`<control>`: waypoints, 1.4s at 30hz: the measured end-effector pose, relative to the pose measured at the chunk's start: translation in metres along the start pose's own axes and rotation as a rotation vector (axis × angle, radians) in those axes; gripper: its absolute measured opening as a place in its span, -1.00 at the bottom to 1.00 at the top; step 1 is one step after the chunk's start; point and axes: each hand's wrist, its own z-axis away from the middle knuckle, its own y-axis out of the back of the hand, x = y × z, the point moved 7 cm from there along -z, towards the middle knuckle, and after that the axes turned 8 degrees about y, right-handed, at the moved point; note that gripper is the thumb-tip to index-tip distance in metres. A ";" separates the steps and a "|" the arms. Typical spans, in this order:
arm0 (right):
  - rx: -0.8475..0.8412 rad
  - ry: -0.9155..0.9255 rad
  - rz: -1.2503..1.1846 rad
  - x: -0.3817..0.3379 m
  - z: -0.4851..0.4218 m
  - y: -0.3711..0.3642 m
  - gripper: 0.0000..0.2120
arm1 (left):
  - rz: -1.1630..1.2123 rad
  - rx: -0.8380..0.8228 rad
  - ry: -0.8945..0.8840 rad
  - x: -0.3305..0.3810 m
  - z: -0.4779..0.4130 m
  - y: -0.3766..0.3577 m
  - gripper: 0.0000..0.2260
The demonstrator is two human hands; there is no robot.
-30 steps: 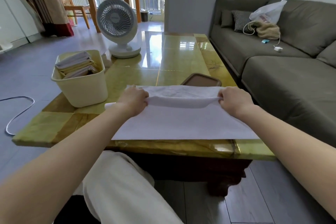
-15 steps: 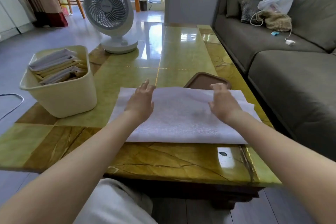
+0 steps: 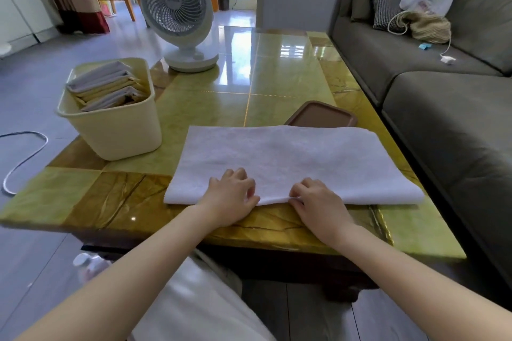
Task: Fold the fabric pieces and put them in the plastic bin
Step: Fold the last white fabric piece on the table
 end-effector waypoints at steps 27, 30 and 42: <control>0.036 -0.480 0.044 0.106 -0.017 0.027 -0.65 | 0.138 -0.007 -0.057 0.026 -0.050 0.022 -0.73; 0.012 -0.688 0.084 0.148 0.010 0.036 -0.56 | 0.079 -0.042 -0.183 0.080 -0.061 0.006 -0.68; -0.084 -0.934 -0.013 0.186 0.064 0.038 -0.53 | -0.122 -0.018 -0.194 0.119 -0.063 -0.030 -0.67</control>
